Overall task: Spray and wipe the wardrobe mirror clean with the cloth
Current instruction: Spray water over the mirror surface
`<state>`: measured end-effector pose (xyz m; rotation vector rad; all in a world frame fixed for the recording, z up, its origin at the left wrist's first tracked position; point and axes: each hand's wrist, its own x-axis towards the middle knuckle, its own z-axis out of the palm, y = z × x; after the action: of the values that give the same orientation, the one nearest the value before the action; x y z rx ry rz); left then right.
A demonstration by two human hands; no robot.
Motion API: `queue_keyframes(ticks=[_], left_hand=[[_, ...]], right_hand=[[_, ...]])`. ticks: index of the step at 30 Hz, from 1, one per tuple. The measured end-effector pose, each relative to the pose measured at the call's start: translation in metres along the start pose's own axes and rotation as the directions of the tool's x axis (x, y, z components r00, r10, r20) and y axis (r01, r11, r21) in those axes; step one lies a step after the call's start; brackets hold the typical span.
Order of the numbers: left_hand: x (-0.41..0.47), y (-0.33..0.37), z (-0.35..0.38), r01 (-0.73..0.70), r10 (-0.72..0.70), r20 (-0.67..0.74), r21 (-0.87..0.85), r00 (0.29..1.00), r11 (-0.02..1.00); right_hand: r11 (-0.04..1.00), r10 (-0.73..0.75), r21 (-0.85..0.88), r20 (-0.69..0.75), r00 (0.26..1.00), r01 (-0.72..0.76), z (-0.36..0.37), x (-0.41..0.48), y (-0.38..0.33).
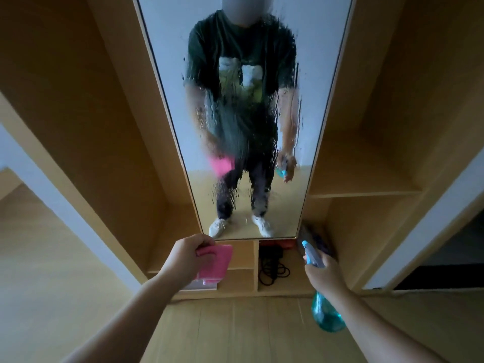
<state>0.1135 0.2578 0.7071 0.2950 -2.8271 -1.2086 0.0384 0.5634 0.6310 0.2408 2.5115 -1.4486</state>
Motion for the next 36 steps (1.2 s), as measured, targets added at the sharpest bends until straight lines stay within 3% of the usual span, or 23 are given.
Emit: queue_keyframes(ticks=[6,14,23,36], left_hand=[[-0.008,-0.011,0.005,0.029,-0.029,0.003,0.012,1.0,1.0],[-0.015,-0.024,0.001,0.046,-0.045,-0.022,0.03,0.999,0.999],[-0.025,-0.037,-0.017,0.071,-0.07,-0.038,0.033,0.997,0.997],[-0.04,-0.057,-0.049,0.107,-0.107,-0.071,-0.005,0.992,0.994]], right_hand=[[0.993,-0.017,-0.116,-0.008,1.0,0.016,0.009,0.003,0.007],[0.973,-0.027,-0.229,-0.127,0.992,-0.003,0.019,0.004,0.011],[0.977,-0.116,-0.157,0.156,0.981,0.141,0.057,-0.006,-0.009],[0.973,-0.179,-0.108,0.214,0.96,0.206,0.103,-0.023,-0.045]])
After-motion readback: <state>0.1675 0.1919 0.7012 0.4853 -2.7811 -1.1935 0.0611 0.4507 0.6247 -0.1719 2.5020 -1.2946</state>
